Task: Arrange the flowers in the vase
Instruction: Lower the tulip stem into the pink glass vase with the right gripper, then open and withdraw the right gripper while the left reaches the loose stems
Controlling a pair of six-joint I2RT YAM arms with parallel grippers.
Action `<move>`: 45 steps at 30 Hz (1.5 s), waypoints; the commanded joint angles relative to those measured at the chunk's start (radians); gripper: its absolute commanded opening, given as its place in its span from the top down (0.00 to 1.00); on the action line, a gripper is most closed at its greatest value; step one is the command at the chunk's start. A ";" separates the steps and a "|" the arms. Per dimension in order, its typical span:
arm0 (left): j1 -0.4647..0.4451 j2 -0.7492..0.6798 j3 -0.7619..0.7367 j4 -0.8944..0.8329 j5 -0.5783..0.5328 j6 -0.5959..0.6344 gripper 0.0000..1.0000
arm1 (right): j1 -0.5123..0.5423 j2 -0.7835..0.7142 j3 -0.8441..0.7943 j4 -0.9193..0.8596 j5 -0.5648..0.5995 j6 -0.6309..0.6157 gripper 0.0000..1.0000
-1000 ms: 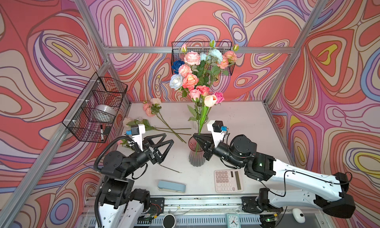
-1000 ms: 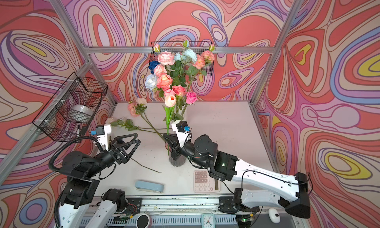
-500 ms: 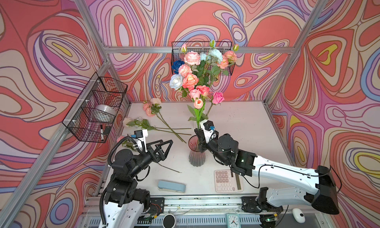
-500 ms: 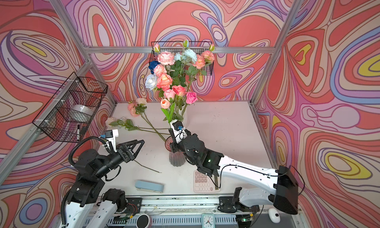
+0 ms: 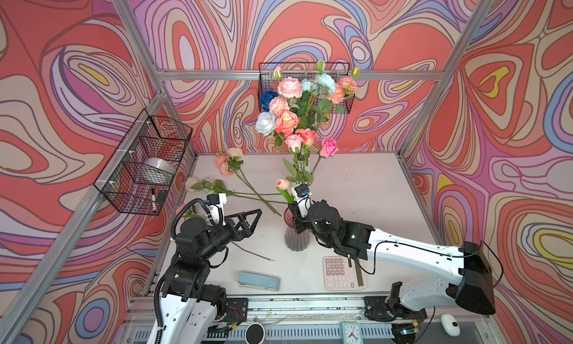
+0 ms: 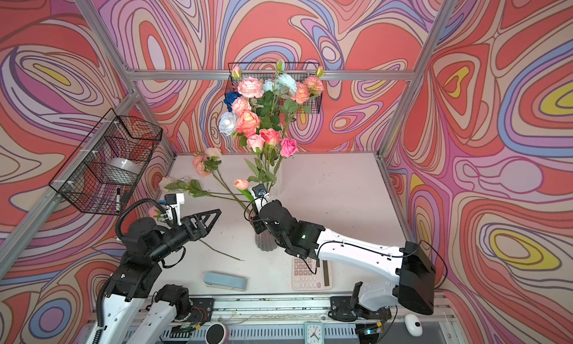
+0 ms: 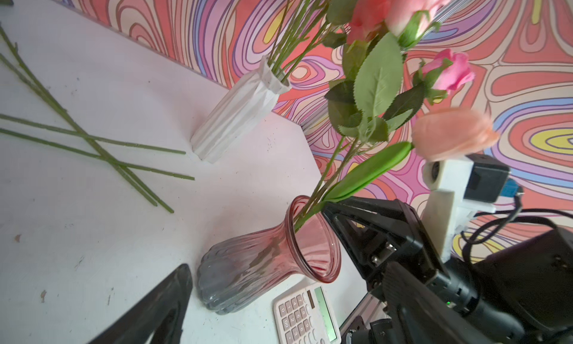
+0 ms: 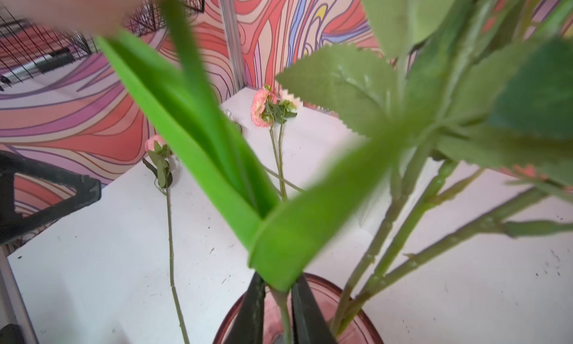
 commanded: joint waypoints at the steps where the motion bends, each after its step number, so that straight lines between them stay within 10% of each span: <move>1: 0.000 0.021 0.040 -0.047 -0.026 -0.004 0.02 | -0.002 0.030 0.095 -0.171 0.011 0.060 0.82; 16: 0.001 0.106 0.090 -0.202 -0.258 -0.023 0.02 | -0.001 -0.125 0.070 -0.140 -0.117 0.107 0.47; 29: 0.019 0.406 0.048 0.051 -0.452 -0.131 0.08 | 0.000 -0.475 -0.205 0.030 -0.202 0.141 0.46; 45: 0.103 1.092 0.291 0.268 -0.386 -0.283 0.58 | -0.001 -0.611 -0.288 -0.015 -0.170 0.165 0.48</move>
